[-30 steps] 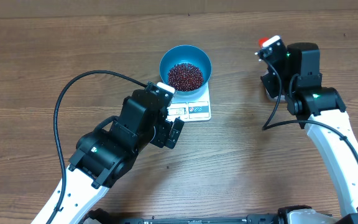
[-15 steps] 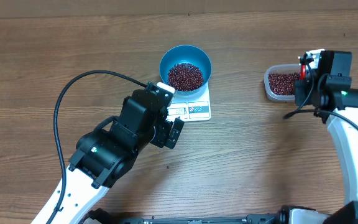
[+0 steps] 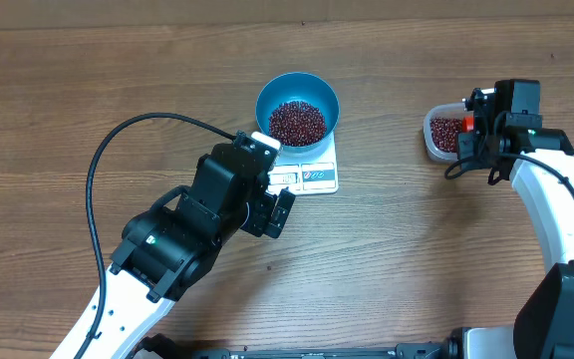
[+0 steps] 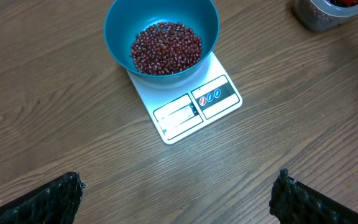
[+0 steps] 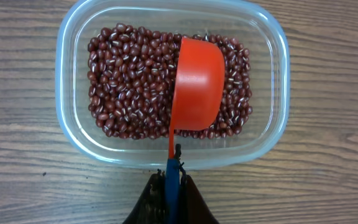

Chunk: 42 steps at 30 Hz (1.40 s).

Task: Scoop item into bowl and weigh 150g on scale
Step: 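Move the empty red scoop with the right gripper back to the tub, then lower the red scoop into the beans and scoop with the right gripper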

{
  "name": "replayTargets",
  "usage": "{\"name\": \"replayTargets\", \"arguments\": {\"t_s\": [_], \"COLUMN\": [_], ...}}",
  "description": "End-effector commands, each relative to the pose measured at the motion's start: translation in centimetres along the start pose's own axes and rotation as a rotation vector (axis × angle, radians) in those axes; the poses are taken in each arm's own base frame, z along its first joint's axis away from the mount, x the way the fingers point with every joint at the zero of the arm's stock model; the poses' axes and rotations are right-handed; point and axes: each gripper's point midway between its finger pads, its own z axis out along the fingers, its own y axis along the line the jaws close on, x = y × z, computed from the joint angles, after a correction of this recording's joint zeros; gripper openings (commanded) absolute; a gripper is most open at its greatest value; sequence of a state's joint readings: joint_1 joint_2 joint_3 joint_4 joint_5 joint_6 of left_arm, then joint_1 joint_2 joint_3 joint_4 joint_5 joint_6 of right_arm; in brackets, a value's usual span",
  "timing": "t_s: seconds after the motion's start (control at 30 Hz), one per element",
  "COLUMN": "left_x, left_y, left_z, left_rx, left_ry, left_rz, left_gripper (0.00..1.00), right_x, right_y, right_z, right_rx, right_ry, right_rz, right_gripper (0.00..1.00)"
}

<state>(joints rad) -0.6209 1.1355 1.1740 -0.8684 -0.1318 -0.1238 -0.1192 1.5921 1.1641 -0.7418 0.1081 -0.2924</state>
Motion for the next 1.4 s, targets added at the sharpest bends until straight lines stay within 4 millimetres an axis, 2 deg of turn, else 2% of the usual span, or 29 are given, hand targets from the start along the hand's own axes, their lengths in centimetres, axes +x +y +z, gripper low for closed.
{"name": "replayTargets", "arguments": {"t_s": [0.0,0.33,0.43,1.03,1.23,1.37], "left_x": [-0.3,-0.3,-0.3,-0.3,-0.3,-0.3], "left_y": [0.3,0.3,0.3,0.3,0.3,0.3], "left_z": [0.0,0.0,0.0,0.0,0.0,0.0], "left_rx": [-0.012,-0.012,-0.012,-0.012,-0.012,-0.012], "left_ry": [-0.006,-0.006,-0.006,-0.006,-0.006,-0.006], "left_rz": [0.011,0.011,0.011,0.011,0.011,0.011], "left_gripper": [1.00,1.00,1.00,1.00,0.99,1.00], "right_x": [-0.3,0.3,0.5,0.1,-0.1,0.1], "right_y": [-0.3,0.1,0.2,4.1,4.2,2.9], "right_z": [0.4,2.8,2.8,2.3,1.9,1.5], "right_rx": [0.001,-0.009,-0.017,-0.243,-0.344,-0.427], "right_ry": [-0.010,0.034,0.043,0.008,-0.025,-0.050], "right_rz": [0.016,0.008,0.008,-0.021,0.005,0.088], "right_gripper": [0.04,0.04,0.04,0.04,0.04,0.04]}}
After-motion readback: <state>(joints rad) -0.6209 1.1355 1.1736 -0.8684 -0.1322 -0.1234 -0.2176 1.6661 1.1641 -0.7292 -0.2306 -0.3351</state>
